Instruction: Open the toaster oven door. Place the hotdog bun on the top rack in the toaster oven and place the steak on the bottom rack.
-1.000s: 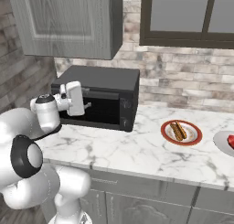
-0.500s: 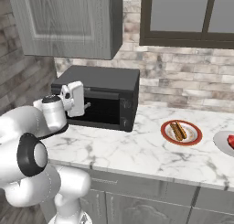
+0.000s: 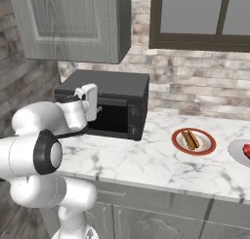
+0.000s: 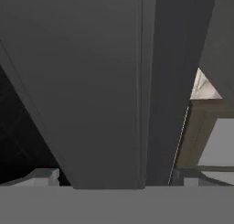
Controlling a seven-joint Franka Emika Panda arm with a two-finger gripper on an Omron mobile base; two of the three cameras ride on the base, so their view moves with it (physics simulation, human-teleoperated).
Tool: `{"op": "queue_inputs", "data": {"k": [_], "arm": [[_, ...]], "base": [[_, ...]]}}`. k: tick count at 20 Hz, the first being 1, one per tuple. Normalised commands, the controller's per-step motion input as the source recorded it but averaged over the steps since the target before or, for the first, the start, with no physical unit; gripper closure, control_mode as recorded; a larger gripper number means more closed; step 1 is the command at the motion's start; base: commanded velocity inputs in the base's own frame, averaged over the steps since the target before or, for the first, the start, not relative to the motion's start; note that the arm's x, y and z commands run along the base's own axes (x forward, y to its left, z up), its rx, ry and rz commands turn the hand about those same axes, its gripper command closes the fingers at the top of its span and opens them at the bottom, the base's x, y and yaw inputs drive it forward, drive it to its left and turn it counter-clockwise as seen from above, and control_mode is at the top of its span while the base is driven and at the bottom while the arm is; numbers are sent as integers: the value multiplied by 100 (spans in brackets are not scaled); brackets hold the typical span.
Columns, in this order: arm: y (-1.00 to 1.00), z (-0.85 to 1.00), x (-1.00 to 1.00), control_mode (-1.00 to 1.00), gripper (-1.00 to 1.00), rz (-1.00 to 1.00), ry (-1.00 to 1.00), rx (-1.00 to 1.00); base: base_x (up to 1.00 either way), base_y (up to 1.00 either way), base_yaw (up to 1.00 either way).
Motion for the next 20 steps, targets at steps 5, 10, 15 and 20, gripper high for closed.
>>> {"op": "queue_inputs", "data": {"k": [5, 10, 15, 20], "arm": [[0, -38, 37, -100, 100, 8, 11, 0], [-3, -28, 4, -100, 100, 2, 12, 0], [-3, -47, -54, -100, 100, -2, 47, -4], [0, -65, -92, -100, 100, 0, 75, -3]], "base": [[0, 0, 0], [0, 0, 0], [0, 0, 0], [0, 0, 0]]}}
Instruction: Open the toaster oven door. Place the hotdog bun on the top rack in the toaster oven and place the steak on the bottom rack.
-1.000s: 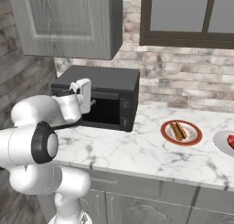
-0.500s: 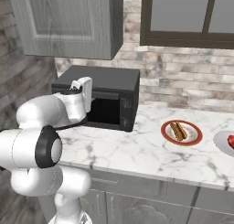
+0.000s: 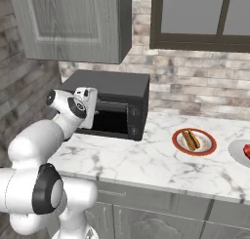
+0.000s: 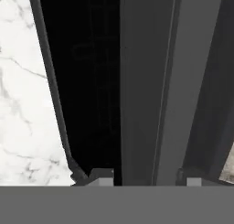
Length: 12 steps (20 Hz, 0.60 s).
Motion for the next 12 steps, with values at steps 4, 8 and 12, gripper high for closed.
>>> {"op": "queue_inputs", "data": {"k": [4, 8, 12], "arm": [[0, -58, -100, -100, 100, 4, 81, -1], [0, -65, -100, -100, 100, 7, 79, 0], [-2, -93, -86, -100, -100, 6, 70, -4]], "base": [[0, 0, 0], [0, 0, 0], [0, 0, 0]]}}
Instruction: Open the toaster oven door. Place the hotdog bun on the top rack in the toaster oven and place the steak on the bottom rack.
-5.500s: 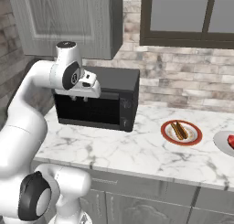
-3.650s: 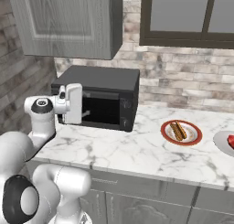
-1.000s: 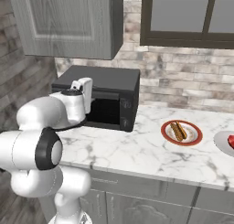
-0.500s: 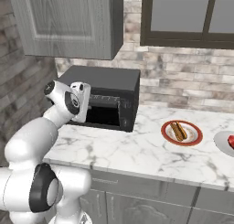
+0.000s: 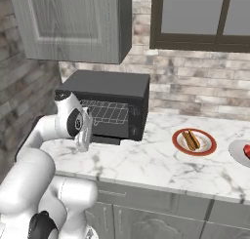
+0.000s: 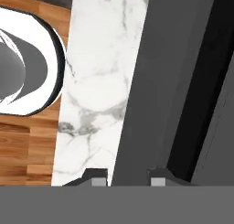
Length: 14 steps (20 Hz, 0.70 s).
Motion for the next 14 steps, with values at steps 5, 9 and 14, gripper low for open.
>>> {"op": "queue_inputs", "data": {"k": [5, 9, 14], "arm": [[-10, 37, -30, -100, -100, 5, 15, 1], [0, 100, 7, -100, -100, 11, 9, 0], [0, 49, 48, -100, -100, 36, 12, 0]], "base": [[0, 0, 0], [0, 0, 0], [0, 0, 0]]}}
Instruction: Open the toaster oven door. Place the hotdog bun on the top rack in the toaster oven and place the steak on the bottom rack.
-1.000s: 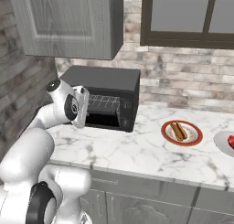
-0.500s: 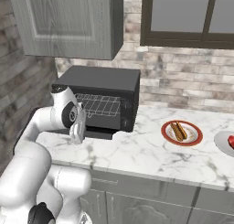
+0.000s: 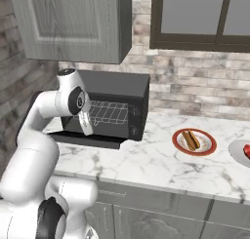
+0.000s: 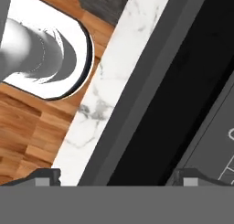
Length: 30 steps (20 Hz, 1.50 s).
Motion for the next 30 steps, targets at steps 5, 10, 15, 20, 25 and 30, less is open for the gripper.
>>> {"op": "queue_inputs", "data": {"k": [5, 10, 15, 20, 25, 30], "arm": [[0, -51, 75, -100, -100, 49, 12, -3], [0, -100, 30, -100, -100, 54, 22, -14], [0, -63, -12, -100, -100, 31, 10, -4], [2, -69, -44, -100, -100, 20, 12, 0], [6, -95, -36, -100, -100, 15, 15, 0], [12, -70, -29, -100, -100, 14, 4, 0]], "base": [[0, 0, 0], [0, 0, 0], [0, 0, 0], [0, 0, 0], [0, 0, 0], [0, 0, 0]]}}
